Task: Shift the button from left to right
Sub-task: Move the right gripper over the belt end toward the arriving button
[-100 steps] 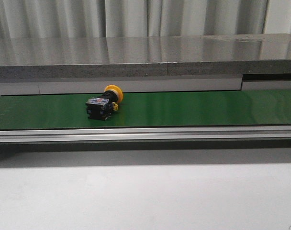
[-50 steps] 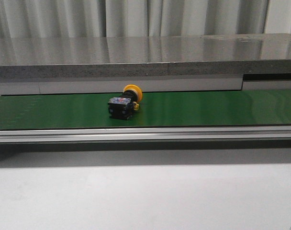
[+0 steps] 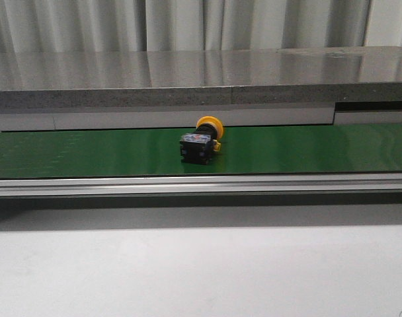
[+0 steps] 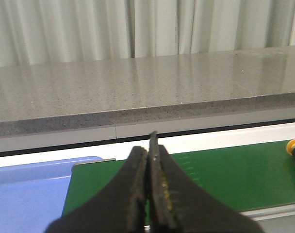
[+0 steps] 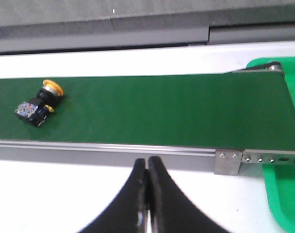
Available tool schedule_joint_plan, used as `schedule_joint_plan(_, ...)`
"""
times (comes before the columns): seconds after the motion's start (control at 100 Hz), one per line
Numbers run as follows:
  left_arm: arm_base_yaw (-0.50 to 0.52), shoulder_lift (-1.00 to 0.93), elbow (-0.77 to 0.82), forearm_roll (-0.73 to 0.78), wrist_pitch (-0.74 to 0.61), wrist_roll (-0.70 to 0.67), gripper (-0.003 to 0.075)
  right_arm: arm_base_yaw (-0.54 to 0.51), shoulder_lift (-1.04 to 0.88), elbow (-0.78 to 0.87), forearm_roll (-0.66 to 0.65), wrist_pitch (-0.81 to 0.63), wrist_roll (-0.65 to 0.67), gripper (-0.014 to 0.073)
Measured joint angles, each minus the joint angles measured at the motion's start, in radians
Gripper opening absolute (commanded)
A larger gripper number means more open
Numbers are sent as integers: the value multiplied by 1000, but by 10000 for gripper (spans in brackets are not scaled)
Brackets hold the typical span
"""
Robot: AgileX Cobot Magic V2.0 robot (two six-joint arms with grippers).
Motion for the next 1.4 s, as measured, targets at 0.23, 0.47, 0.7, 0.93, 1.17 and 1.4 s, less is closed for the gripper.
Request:
schedule_joint_plan(0.23,-2,0,0,0,0,0,-20,0,257,-130,8,60,0,-68)
schedule_joint_plan(0.47,-2,0,0,0,0,0,-20,0,395,-138,54,69,0,-65)
schedule_joint_plan(0.7,-2,0,0,0,-1,0,-20,0,420,-140,92,90,0,223)
schedule_joint_plan(0.93,-2,0,0,0,-2,0,-20,0,420,-140,93,91,1,636)
schedule_joint_plan(1.17,-2,0,0,0,-2,0,-20,0,420,-140,103,59,-1,653)
schedule_joint_plan(1.4,-2,0,0,0,-2,0,-20,4,452,-203,114,-2,-3,653)
